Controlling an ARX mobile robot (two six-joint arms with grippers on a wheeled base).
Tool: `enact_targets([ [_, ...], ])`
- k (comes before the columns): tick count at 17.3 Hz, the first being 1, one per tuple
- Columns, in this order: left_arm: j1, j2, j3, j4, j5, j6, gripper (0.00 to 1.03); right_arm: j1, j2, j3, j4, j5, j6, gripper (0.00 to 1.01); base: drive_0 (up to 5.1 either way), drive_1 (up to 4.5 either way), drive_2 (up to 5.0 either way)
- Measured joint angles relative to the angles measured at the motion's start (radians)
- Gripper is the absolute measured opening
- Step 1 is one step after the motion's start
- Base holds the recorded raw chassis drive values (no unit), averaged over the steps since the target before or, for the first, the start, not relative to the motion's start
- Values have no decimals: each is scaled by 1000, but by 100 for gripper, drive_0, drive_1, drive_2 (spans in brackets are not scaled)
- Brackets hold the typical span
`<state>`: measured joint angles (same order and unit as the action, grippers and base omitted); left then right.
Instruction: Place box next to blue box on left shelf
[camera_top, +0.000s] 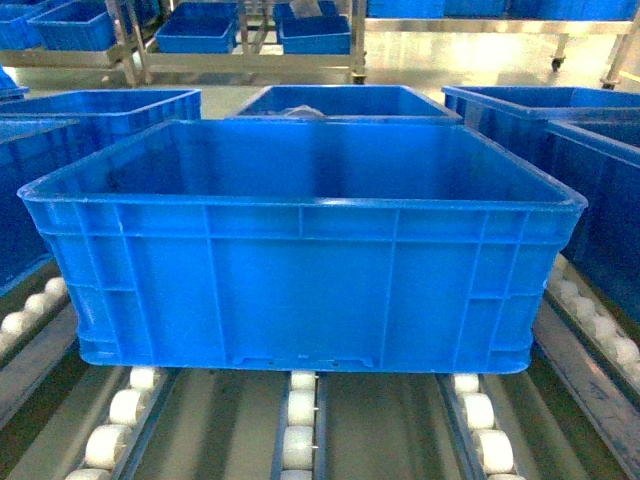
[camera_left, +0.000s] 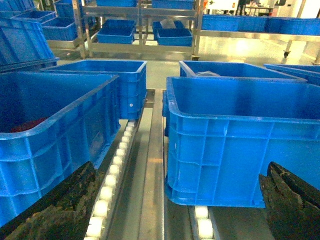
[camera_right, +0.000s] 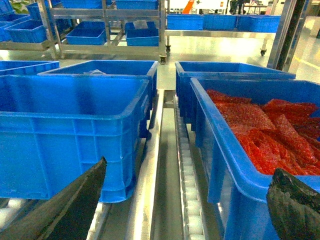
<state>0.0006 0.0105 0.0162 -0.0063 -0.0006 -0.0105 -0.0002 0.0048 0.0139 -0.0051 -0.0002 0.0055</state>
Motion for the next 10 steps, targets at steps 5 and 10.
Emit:
enact_targets([
  [5, 0, 0, 0, 0, 0, 0, 98, 0, 0, 0, 0, 0, 0, 98, 0, 0, 0],
  [10, 0, 0, 0, 0, 0, 0, 98, 0, 0, 0, 0, 0, 0, 98, 0, 0, 0],
])
